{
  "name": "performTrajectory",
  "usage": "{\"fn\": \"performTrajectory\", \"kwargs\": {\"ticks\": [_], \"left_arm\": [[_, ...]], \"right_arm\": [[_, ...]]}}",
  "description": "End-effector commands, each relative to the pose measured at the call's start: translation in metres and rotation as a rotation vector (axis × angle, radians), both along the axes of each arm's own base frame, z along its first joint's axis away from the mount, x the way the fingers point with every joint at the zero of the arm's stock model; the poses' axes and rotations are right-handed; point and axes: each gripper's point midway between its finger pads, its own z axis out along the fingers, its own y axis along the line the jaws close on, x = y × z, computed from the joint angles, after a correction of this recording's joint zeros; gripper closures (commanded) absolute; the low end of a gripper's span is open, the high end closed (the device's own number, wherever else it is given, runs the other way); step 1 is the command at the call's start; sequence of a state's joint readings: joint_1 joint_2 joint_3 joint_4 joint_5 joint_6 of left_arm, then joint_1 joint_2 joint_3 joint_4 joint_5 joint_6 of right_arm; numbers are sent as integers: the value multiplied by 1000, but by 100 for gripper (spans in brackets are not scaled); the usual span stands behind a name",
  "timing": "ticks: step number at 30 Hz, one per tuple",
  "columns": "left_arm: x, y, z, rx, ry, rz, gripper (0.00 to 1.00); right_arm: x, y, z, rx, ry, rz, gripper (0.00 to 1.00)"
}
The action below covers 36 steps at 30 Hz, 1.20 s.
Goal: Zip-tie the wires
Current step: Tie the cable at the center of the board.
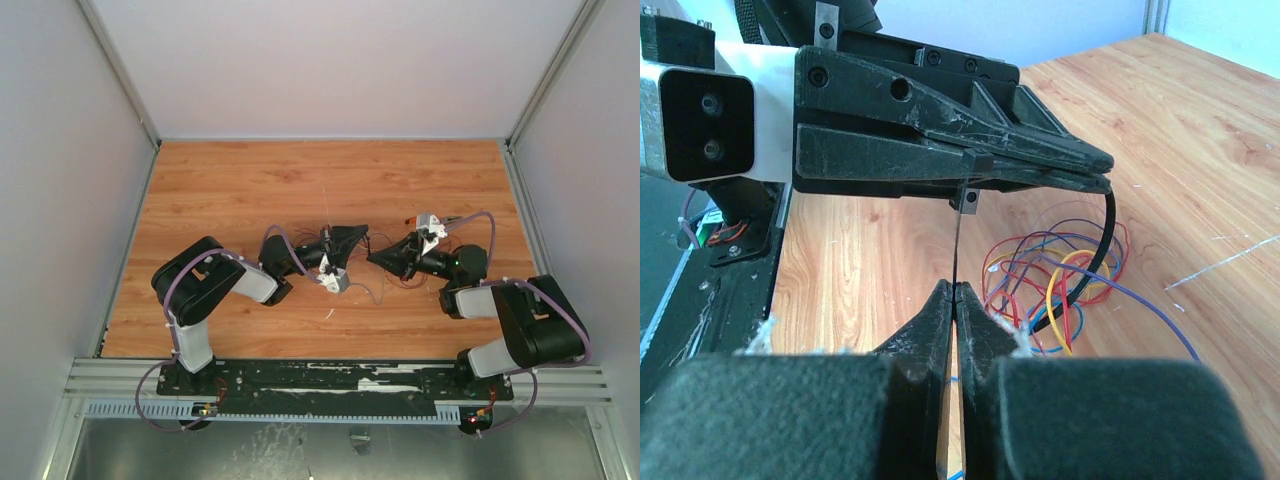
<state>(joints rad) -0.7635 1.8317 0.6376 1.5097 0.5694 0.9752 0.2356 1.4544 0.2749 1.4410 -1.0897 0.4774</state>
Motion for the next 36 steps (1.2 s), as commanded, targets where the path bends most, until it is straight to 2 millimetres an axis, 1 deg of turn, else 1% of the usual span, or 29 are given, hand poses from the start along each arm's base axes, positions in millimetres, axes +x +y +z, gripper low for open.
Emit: {"fn": "performTrajectory", "kwargs": {"ticks": [1,10,18,27,36], "left_arm": [[-7,2,22,-75,-66,-4,100],[-7,3,22,-73,-70,-3,100],[-8,3,24,-77,-74,-4,100],[-8,4,23,-76,-75,-1,100],[-8,4,23,-77,-73,-2,100]], "right_arm": [[-3,0,7,6,-73,-12,100],[0,0,10,5,-76,-8,100],[3,0,8,11,-53,-2,100],[2,1,11,24,-57,7,100],[-1,-2,9,19,-71,-20,100]]}}
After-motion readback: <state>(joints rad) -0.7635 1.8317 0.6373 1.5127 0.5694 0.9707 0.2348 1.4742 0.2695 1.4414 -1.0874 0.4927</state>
